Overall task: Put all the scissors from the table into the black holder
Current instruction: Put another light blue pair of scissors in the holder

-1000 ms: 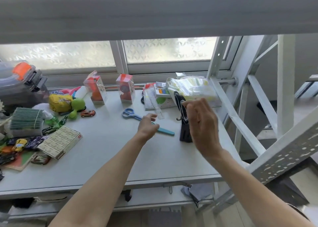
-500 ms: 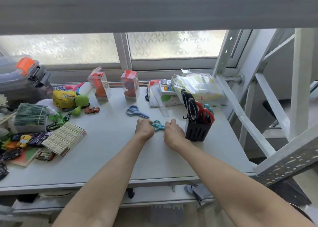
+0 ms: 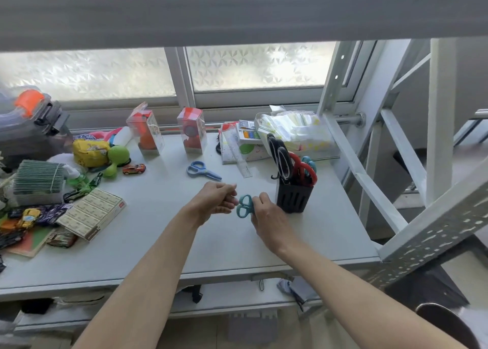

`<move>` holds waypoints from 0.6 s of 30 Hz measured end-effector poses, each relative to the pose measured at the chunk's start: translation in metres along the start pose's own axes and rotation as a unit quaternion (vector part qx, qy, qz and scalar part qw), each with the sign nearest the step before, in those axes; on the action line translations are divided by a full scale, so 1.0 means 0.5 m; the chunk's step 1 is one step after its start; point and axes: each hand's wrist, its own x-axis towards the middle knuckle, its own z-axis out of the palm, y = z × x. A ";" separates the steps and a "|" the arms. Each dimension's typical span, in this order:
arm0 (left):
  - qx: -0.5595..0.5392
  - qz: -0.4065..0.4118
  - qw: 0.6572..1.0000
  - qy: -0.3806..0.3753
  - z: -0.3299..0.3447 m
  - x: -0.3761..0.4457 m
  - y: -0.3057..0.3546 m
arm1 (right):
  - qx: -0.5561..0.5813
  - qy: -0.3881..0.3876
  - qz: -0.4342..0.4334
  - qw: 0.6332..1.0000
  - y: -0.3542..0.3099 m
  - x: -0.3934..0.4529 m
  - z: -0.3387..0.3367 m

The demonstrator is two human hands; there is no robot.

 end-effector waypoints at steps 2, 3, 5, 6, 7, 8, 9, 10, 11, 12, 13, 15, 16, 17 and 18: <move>-0.010 0.020 1.000 0.002 0.008 -0.003 0.010 | 0.075 0.039 -0.001 0.996 0.007 -0.029 -0.026; -0.003 0.031 1.000 0.001 0.016 -0.003 0.016 | 0.112 0.058 0.000 0.992 0.010 -0.044 -0.041; 0.025 0.050 0.998 -0.007 0.037 -0.004 0.027 | 0.159 0.111 -0.001 0.981 0.020 -0.076 -0.074; 0.039 0.058 0.997 -0.013 0.049 -0.004 0.030 | 0.178 0.135 0.002 0.975 0.026 -0.091 -0.091; 0.049 0.067 0.996 -0.021 0.061 -0.003 0.033 | 0.198 0.156 0.010 0.968 0.033 -0.103 -0.109; 0.055 0.075 0.995 -0.029 0.074 -0.002 0.035 | 0.218 0.179 0.023 0.959 0.040 -0.112 -0.128; 0.057 0.084 0.994 -0.037 0.087 -0.002 0.037 | 0.234 0.205 0.037 0.950 0.049 -0.117 -0.148; 0.060 0.092 0.993 -0.042 0.100 -0.001 0.039 | 0.248 0.229 0.050 0.940 0.059 -0.118 -0.168; 0.066 0.101 0.992 -0.045 0.113 0.000 0.042 | 0.261 0.250 0.064 0.930 0.069 -0.116 -0.188; 0.075 0.109 0.990 -0.048 0.126 0.001 0.047 | 0.273 0.268 0.080 0.921 0.081 -0.108 -0.208; 0.082 0.115 0.989 -0.052 0.137 0.003 0.052 | 0.281 0.281 0.099 0.912 0.094 -0.096 -0.225; 0.089 0.126 0.986 -0.063 0.157 0.005 0.064 | 0.291 0.293 0.142 0.899 0.123 -0.061 -0.254; 0.093 0.131 0.985 -0.068 0.165 0.006 0.069 | 0.300 0.291 0.161 0.894 0.136 -0.042 -0.266; 0.098 0.137 0.983 -0.069 0.171 0.007 0.073 | 0.310 0.283 0.176 0.890 0.147 -0.022 -0.275; 0.103 0.141 0.982 -0.069 0.176 0.009 0.076 | 0.318 0.272 0.184 0.889 0.155 -0.005 -0.282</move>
